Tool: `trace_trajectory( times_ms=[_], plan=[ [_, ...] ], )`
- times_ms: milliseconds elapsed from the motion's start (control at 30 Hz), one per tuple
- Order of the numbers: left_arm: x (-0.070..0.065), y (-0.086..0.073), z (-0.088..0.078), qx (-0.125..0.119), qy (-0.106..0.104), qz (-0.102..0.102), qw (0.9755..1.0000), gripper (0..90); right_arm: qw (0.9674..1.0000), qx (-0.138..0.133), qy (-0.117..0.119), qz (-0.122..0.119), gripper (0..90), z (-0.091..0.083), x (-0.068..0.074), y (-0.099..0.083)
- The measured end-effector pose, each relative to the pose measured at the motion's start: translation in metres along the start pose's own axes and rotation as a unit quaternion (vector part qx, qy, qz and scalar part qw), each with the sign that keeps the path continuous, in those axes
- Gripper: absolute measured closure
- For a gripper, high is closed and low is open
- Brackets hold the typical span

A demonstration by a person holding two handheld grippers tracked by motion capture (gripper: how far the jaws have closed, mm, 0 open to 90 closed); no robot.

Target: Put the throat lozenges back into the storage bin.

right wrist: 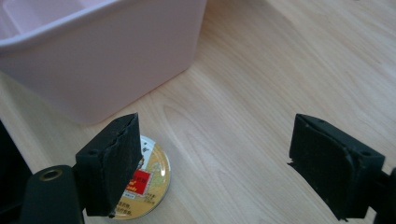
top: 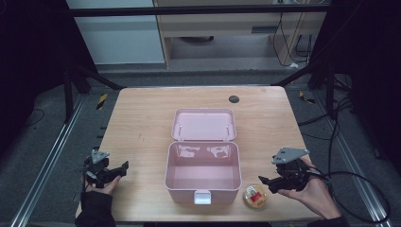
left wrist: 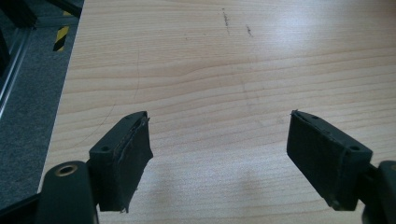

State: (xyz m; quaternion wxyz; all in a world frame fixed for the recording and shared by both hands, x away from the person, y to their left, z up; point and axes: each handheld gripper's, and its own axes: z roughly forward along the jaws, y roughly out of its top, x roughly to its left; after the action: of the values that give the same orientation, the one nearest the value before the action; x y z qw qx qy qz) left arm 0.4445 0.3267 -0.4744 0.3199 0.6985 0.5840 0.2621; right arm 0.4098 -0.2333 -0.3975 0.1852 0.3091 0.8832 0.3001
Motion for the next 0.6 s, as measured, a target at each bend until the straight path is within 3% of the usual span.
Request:
trace_trajectory(
  times_ms=[600],
  plan=[
    [0.0, 0.0, 0.0, 0.003, 0.001, 0.004, 1.0, 21.8, 0.9959, 0.061, 0.049, -0.044, 13.8, 0.016, 0.017, -0.006]
  ],
)
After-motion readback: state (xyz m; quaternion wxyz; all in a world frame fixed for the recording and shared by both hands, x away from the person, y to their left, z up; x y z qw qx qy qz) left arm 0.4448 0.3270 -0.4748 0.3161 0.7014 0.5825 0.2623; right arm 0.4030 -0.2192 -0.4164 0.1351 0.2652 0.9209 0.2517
